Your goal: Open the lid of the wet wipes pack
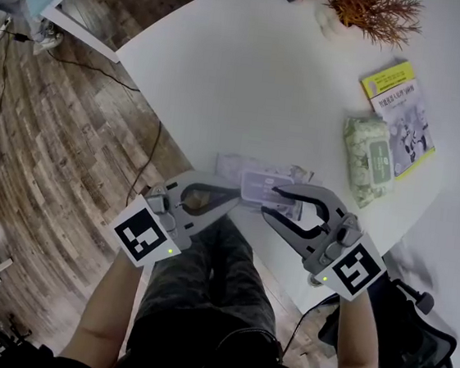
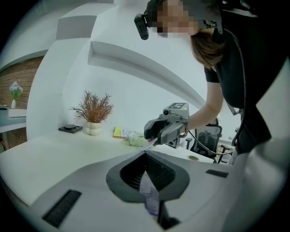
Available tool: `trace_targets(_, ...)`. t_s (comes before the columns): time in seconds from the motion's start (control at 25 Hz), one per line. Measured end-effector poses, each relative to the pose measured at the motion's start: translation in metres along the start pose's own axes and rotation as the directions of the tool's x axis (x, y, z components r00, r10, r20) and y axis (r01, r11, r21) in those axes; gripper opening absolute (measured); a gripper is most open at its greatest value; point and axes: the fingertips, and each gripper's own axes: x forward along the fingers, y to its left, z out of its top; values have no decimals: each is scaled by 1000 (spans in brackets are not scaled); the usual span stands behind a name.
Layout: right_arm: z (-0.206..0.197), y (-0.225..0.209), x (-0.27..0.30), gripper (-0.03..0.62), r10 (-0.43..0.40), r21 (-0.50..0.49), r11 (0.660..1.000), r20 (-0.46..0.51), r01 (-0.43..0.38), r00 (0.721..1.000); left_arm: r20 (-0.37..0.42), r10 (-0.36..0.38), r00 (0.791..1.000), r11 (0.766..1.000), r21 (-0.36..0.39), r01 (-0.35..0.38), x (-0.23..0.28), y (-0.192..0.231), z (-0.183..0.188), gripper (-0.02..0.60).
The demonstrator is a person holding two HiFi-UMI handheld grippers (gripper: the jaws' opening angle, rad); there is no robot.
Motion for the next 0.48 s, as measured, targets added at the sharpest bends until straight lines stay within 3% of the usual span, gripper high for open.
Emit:
trace_targets(0.36,23,-18,-33,120,-171,-22,984,142,176,975,-8,25,1000,1000,11,-24,1,10,6,11)
trace_targets(0.48,27,-23,-46,59,-222,-2,974,191,227,956,5,28,1000,1000,10,-29,3,13,8,11)
